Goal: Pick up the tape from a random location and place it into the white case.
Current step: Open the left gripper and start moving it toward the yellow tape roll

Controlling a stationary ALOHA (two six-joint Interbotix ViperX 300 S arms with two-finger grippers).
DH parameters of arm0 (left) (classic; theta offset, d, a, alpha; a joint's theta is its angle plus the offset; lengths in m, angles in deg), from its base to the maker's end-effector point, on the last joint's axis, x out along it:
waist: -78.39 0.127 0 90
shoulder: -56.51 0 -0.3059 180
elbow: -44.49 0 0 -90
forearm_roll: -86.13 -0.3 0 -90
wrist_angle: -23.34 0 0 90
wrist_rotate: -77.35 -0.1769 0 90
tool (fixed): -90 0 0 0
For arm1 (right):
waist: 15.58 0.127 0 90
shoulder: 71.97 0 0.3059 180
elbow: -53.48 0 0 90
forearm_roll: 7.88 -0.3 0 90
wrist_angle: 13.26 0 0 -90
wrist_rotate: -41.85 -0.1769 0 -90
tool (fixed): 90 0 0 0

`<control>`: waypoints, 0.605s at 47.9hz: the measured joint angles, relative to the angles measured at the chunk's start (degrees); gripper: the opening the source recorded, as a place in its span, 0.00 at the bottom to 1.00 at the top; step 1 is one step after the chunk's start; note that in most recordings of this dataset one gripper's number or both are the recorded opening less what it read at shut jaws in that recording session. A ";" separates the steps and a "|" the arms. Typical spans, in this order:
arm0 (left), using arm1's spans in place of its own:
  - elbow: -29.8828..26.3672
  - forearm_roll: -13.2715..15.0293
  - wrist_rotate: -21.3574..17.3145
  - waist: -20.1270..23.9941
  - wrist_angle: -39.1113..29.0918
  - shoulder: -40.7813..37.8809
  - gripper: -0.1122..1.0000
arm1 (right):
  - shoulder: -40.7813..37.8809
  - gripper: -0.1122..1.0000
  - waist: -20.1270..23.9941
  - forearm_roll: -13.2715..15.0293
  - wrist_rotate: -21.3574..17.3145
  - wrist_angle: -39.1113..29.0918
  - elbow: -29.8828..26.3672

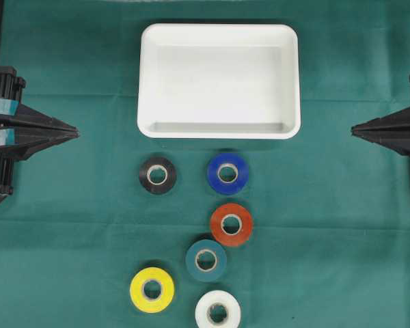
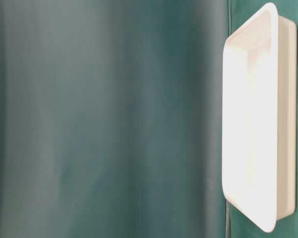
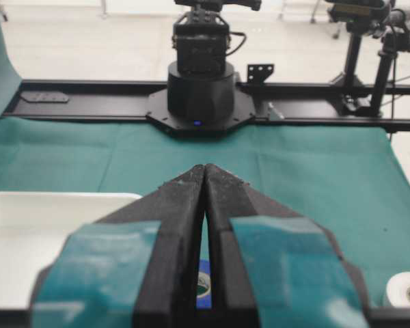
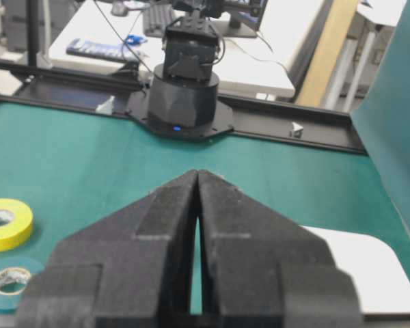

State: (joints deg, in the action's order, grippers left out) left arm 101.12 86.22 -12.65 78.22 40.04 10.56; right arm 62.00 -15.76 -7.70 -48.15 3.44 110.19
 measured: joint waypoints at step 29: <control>-2.29 0.09 -0.35 0.09 -5.45 -2.37 0.18 | -0.35 0.14 -0.26 0.00 -0.26 -7.03 -2.29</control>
State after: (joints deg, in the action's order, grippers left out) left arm 98.83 86.30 -13.00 78.30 34.59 8.19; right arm 61.65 -16.02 -7.70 -48.41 -3.59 107.90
